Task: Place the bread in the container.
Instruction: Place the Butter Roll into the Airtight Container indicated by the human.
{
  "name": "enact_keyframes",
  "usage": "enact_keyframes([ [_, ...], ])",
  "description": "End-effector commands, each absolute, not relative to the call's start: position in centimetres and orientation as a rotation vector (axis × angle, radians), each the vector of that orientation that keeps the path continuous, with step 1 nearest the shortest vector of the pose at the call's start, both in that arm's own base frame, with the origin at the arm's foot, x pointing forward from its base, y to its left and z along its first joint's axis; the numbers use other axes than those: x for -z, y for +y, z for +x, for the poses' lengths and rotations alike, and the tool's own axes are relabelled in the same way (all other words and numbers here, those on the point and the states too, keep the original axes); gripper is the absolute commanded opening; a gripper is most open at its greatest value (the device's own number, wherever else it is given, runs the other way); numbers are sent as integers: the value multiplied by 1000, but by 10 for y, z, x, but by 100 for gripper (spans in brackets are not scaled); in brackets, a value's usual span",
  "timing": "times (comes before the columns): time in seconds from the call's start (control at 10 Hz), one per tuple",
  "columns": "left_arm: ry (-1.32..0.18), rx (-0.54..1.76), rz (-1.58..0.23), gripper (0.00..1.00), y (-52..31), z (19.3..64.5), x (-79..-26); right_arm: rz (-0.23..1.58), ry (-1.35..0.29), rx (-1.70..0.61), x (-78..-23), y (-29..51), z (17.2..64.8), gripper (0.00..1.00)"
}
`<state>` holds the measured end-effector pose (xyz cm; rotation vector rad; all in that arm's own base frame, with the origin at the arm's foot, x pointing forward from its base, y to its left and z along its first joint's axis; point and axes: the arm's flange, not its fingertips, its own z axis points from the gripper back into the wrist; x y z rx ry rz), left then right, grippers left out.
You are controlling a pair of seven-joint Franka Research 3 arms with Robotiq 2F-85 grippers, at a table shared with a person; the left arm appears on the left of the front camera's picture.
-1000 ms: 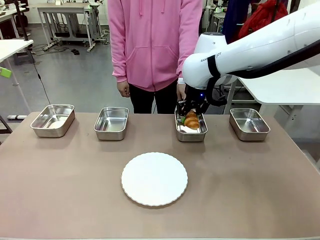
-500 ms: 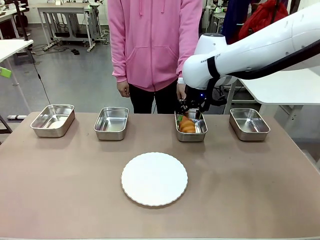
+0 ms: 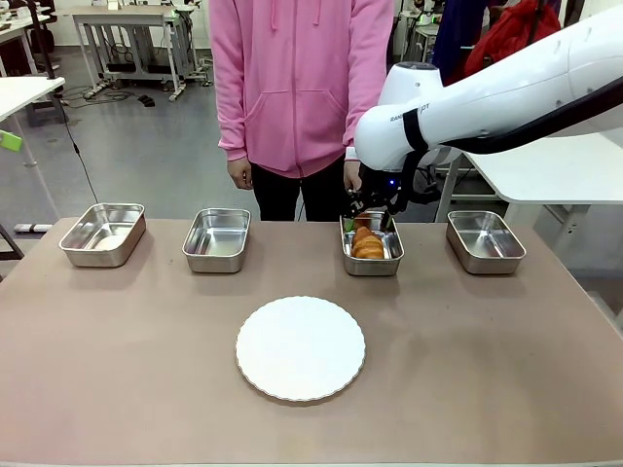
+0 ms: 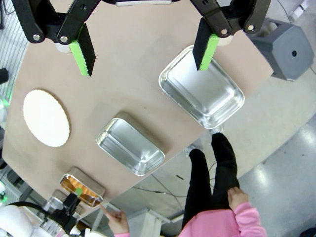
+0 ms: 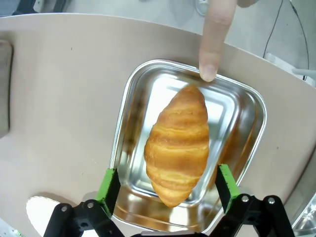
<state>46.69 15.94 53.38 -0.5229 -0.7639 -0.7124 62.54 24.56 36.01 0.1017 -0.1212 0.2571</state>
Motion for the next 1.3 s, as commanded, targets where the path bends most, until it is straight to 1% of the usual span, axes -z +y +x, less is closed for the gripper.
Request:
enact_keyframes([
  [0.0, -774, 726, -523, 100, 159, 466, -536, 97, -111, -256, -359, 243, 625, 100],
  [0.9, -774, 726, -523, 100, 159, 466, -536, 100, -114, -258, -359, 246, 625, 100],
  [1.0, -774, 726, -523, 100, 159, 466, -536, 89, -172, -265, -371, 247, 610, 100],
  [1.2, -774, 726, -523, 100, 159, 466, -536, 90, -289, -303, -393, 245, 561, 100],
])
